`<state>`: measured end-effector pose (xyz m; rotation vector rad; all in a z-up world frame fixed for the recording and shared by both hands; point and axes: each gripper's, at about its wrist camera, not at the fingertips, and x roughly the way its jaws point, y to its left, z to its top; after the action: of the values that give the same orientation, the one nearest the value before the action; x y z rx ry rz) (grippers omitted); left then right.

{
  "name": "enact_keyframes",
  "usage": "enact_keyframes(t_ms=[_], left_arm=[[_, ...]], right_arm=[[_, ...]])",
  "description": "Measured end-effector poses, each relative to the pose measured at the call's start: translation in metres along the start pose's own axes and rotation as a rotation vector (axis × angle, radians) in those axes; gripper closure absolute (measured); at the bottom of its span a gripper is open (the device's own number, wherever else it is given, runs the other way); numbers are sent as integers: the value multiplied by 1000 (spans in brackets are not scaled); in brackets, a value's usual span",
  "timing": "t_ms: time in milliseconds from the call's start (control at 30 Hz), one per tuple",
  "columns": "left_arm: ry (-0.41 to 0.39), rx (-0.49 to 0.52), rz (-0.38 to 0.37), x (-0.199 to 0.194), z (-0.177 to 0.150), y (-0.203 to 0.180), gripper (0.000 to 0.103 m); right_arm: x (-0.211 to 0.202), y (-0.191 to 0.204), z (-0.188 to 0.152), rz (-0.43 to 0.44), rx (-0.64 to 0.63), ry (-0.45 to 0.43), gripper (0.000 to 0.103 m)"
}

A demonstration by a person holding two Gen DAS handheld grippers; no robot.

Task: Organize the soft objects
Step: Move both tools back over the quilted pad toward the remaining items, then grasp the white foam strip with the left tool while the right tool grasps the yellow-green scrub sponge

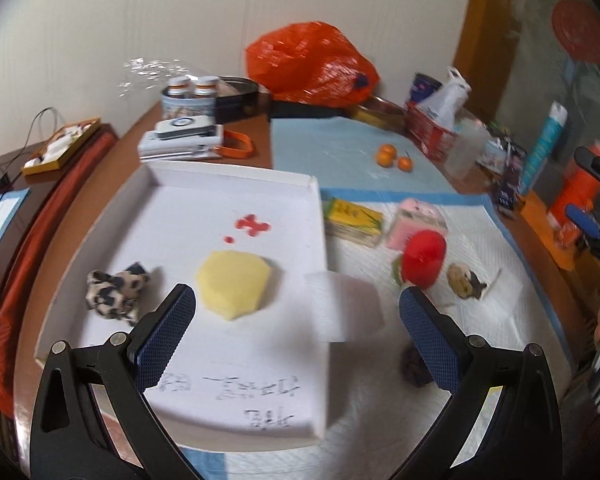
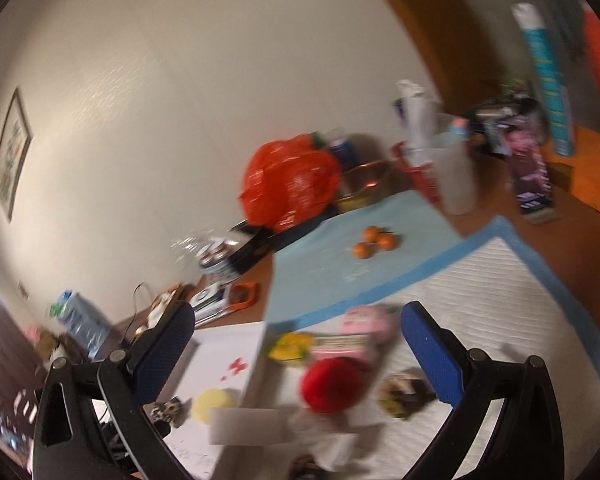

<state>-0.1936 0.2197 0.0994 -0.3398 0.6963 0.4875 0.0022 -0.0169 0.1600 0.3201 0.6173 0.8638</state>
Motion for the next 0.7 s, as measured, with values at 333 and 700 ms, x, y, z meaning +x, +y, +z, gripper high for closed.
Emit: enact_keyframes(t_ms=[333, 700], left_arm=[[122, 509, 1, 46, 5, -54, 0], [188, 596, 112, 87, -11, -67, 3]], right_arm=[[-12, -71, -2, -85, 57, 66, 0], [-22, -104, 1, -111, 119, 53, 0]])
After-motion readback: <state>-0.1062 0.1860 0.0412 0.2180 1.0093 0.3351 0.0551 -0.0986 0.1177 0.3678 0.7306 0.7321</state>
